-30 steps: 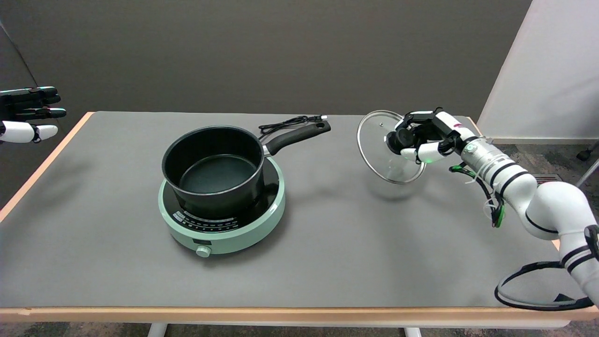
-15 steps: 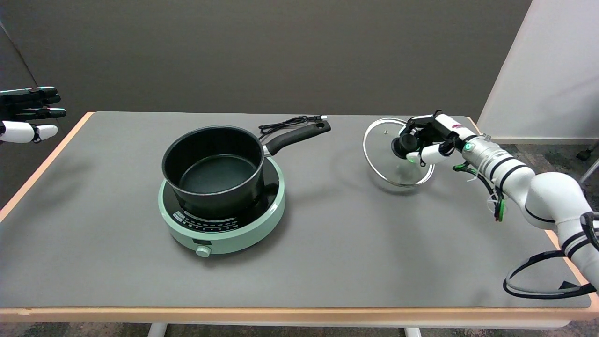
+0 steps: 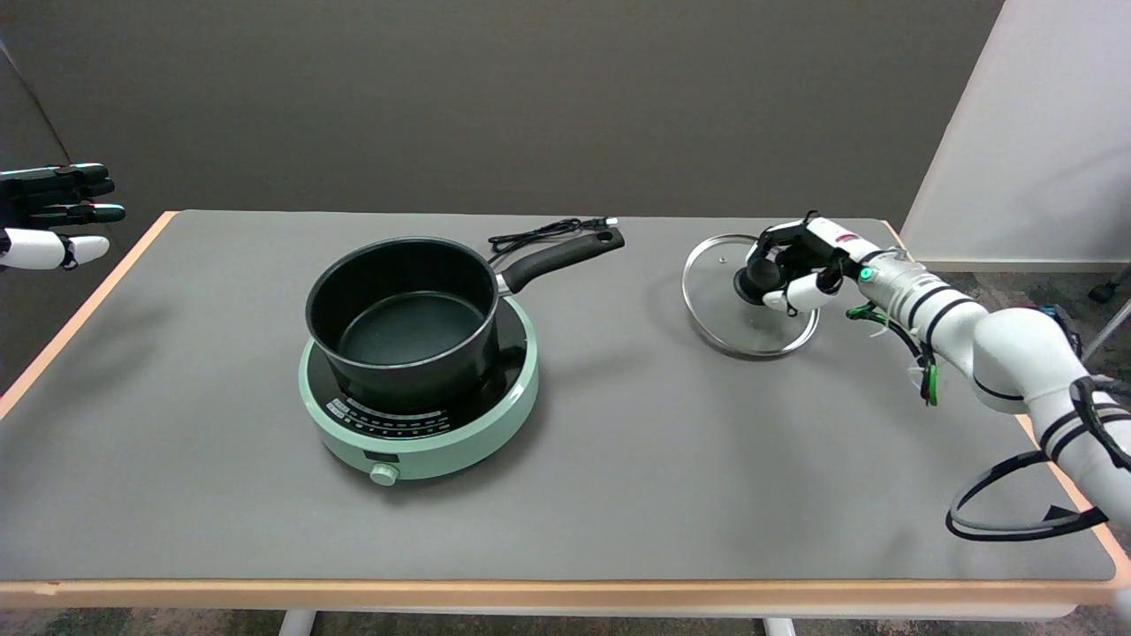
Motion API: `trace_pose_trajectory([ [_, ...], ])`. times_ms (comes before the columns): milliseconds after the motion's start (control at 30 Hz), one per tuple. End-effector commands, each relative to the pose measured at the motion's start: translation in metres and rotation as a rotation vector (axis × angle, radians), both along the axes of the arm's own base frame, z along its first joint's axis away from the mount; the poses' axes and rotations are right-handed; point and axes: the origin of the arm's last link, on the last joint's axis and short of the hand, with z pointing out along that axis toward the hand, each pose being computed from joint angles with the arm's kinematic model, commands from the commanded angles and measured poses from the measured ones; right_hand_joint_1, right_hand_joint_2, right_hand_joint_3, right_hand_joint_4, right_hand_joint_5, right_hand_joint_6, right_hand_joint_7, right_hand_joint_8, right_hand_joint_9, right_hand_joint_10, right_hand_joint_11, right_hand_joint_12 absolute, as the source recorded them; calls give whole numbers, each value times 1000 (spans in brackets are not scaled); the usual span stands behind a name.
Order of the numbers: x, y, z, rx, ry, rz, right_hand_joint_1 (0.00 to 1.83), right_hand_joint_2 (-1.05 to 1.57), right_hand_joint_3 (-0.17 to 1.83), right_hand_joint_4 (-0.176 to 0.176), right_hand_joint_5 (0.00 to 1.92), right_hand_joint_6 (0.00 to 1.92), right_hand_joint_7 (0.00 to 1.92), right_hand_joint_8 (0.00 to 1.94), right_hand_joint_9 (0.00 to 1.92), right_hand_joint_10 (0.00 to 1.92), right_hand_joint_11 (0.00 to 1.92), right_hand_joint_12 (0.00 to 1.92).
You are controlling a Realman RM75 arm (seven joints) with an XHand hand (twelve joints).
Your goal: Place the pot lid onto the table.
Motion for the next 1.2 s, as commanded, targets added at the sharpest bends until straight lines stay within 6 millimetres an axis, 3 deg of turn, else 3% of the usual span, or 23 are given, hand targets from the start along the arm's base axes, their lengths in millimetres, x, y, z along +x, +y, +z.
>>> trace_pose_trajectory([
  [33, -3, -27, -8, 31, 84, -52, 1363, 891, 481, 176, 759, 947, 940, 1186, 854, 1414, 672, 1558],
  [467, -2, -32, -9, 30, 84, -50, 1359, 917, 438, 176, 758, 942, 930, 1188, 856, 1408, 669, 1569],
  [600, -1, -32, -9, 32, 81, -50, 1356, 973, 317, 176, 737, 844, 932, 1135, 859, 1230, 602, 1676],
  [633, -1, -32, -9, 33, 79, -49, 1163, 778, 752, 176, 735, 795, 938, 784, 861, 1181, 577, 1670],
  [667, -1, -32, -9, 34, 77, -50, 1089, 704, 902, 176, 735, 753, 939, 634, 863, 1151, 563, 1660],
  [700, -1, -32, -9, 34, 74, -49, 1082, 693, 894, 176, 734, 698, 937, 597, 868, 1116, 551, 1642],
  [767, 0, -31, -8, 31, 71, -46, 1055, 650, 907, 176, 723, 561, 917, 499, 876, 994, 510, 1561],
  [867, 3, -31, -7, 32, 64, -37, 1004, 598, 964, 140, 636, 378, 824, 334, 805, 702, 546, 1166],
  [900, 4, -31, -7, 36, 58, -36, 1056, 562, 999, 122, 591, 296, 757, 248, 754, 608, 503, 1090],
  [1000, 10, -30, -8, 58, 33, -21, 963, 448, 1043, 93, 467, 202, 504, 179, 521, 318, 366, 790],
  [1200, 33, -27, -14, 89, 19, 50, 829, 342, 964, 58, 297, 160, 215, 163, 191, 233, 222, 624],
])
